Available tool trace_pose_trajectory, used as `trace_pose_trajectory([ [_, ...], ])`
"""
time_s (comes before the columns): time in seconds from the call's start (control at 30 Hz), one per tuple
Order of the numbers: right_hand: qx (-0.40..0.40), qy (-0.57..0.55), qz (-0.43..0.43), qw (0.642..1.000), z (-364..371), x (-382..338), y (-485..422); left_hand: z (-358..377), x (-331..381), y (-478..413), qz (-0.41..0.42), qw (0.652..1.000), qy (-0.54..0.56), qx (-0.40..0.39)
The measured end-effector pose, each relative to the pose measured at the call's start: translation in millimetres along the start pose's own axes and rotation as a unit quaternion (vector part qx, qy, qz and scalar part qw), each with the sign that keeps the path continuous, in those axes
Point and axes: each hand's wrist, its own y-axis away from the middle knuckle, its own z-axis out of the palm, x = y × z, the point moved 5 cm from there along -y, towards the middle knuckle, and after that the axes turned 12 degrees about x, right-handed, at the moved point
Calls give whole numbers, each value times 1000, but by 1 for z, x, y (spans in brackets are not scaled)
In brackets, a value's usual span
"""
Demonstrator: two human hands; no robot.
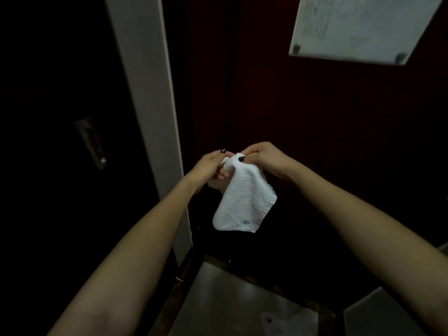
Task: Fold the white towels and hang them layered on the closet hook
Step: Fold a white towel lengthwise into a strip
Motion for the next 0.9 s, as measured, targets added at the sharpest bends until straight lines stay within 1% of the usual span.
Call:
trace_pose_trajectory([
  [0.1, -9, -12, -6, 1000, -11, -55, 37, -26, 60, 50, 59, 996, -61, -35],
  [0.2, -30, -18, -26, 999, -15, -102, 80, -42, 100, 111, 94, 992, -68, -48],
  [0.3, -36, -3, -56, 998, -10, -139, 121, -62, 119, 169, 82, 995, -53, -33],
  [0.4, -76, -7, -76, 994, 9, -167, 164, -81, 131, 220, 70, 996, -38, -38],
  [0.47, -104, -11, -87, 991, 23, -181, 190, -95, 138, 254, 85, 995, -30, -42],
  [0.53, -163, 3, -88, 983, 37, -191, 216, -116, 140, 286, 94, 995, -8, -24],
  [0.6, -242, 38, -68, 967, 54, -190, 238, -143, 139, 314, 76, 997, 17, 7],
  [0.63, -265, 54, -62, 961, 62, -188, 248, -157, 138, 328, 64, 998, 25, 17],
  [0.7, -266, 44, -61, 961, 82, -190, 266, -185, 139, 359, 57, 998, 17, 30],
  [0.8, -246, -48, -47, 967, 119, -205, 296, -229, 146, 410, 70, 996, -27, 49],
  [0.9, -279, -60, -77, 955, 166, -229, 336, -271, 148, 461, 75, 992, -71, 75],
])
